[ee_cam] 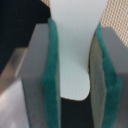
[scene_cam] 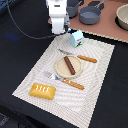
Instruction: Interact with the objects in diverse but meaningful ways.
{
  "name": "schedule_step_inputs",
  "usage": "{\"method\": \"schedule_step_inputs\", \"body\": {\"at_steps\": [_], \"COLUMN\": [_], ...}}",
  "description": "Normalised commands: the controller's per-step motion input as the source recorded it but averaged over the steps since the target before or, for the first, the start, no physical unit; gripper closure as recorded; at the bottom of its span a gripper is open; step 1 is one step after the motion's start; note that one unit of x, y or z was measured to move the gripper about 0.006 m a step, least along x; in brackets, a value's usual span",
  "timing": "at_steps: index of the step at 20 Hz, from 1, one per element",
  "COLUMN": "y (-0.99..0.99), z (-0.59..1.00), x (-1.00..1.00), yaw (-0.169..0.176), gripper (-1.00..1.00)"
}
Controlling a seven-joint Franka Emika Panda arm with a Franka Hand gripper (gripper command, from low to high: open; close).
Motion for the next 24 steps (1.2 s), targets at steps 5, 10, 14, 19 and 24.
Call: {"method": "schedule_step_inputs", "body": {"at_steps": [5, 10, 14, 19, 24], "y": [-0.01, -0.03, -0.01, -0.02, -0.13], "z": [-0.39, -0.17, 0.51, 1.0, 1.0], "x": [-0.27, -0.19, -0.02, 0.02, 0.33], "yaw": [0.051, 0.029, 0.027, -0.008, -0.075], "gripper": [1.0, -1.0, -1.0, -1.0, -1.0]}}
